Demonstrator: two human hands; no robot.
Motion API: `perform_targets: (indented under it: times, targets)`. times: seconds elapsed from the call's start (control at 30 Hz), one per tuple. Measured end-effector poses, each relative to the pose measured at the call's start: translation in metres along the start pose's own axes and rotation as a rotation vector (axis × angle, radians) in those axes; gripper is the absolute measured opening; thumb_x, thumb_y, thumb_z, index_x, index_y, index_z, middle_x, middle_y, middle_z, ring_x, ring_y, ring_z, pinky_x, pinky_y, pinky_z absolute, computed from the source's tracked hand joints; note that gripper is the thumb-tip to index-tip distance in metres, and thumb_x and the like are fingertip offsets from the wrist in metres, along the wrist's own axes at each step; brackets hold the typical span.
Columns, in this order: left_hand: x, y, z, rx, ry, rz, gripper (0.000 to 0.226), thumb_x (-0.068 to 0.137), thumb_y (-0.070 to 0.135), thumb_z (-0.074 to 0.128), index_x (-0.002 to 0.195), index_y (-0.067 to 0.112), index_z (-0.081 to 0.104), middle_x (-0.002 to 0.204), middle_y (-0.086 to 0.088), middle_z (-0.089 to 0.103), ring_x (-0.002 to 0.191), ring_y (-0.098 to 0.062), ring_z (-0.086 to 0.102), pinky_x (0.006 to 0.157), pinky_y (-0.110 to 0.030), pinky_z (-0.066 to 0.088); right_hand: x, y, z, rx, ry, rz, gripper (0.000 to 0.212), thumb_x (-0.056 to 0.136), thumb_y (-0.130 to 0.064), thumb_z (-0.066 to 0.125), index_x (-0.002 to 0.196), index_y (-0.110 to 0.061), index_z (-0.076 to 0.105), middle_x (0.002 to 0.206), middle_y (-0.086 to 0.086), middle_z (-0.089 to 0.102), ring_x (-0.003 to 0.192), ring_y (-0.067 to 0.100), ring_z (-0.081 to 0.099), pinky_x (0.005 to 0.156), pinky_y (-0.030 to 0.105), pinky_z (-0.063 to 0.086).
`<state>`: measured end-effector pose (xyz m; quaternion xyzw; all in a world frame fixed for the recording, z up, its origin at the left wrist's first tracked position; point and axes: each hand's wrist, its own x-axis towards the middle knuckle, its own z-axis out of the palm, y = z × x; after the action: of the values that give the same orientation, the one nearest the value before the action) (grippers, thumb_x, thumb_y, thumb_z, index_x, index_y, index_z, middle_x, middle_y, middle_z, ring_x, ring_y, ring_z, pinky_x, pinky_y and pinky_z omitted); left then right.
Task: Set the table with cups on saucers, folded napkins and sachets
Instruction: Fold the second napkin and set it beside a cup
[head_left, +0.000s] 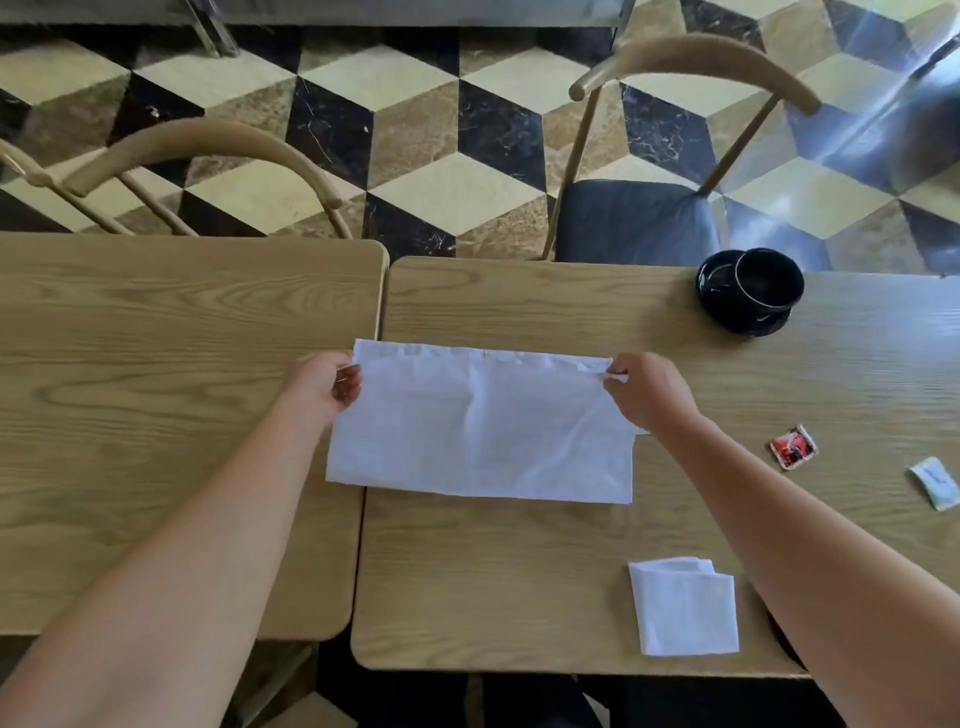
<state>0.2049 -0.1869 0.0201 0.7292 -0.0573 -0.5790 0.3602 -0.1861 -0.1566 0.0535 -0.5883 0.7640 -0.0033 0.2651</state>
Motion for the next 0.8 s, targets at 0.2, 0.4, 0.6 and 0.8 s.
perform_targets:
  times: [0.2,0.4,0.6,0.8]
  targets:
    - [0.056,0.000,0.015,0.058,0.047,-0.038,0.013,0.099,0.004,0.050,0.087,0.006,0.054,0.062,-0.007,0.061,0.033,-0.006,0.058,0.038,-0.016,0.049,0.056,-0.002,0.017,-0.056,-0.068,0.045,0.023,0.091,-0.014,0.053,0.097,-0.015,0.074,0.099,0.010,0.072,0.093,0.035,0.064,0.077,0.040,0.056]
    - [0.079,-0.004,0.020,0.013,0.056,-0.047,0.011,0.099,0.006,0.052,0.088,0.008,0.054,0.072,-0.007,0.060,0.036,-0.007,0.061,0.042,-0.018,0.053,0.078,0.004,0.030,-0.031,-0.067,0.029,0.022,0.094,-0.018,0.056,0.106,-0.016,0.074,0.106,0.011,0.072,0.100,0.035,0.063,0.083,0.043,0.056]
    - [0.072,0.001,0.030,-0.038,0.105,-0.008,0.017,0.096,0.008,0.047,0.080,0.014,0.050,0.056,-0.005,0.061,0.036,-0.010,0.060,0.041,-0.020,0.052,0.089,0.009,0.039,-0.136,-0.100,-0.013,0.027,0.095,-0.024,0.060,0.118,-0.014,0.067,0.122,0.014,0.062,0.118,0.036,0.052,0.091,0.046,0.050]
    - [0.008,-0.048,0.068,0.126,0.202,-0.011,0.032,0.094,0.035,0.049,0.068,0.017,0.051,0.052,0.000,0.050,0.035,-0.012,0.044,0.038,-0.017,0.034,0.089,0.002,0.048,-0.194,-0.085,-0.086,0.037,0.089,-0.030,0.068,0.123,-0.018,0.059,0.125,0.009,0.059,0.122,0.034,0.045,0.092,0.045,0.044]
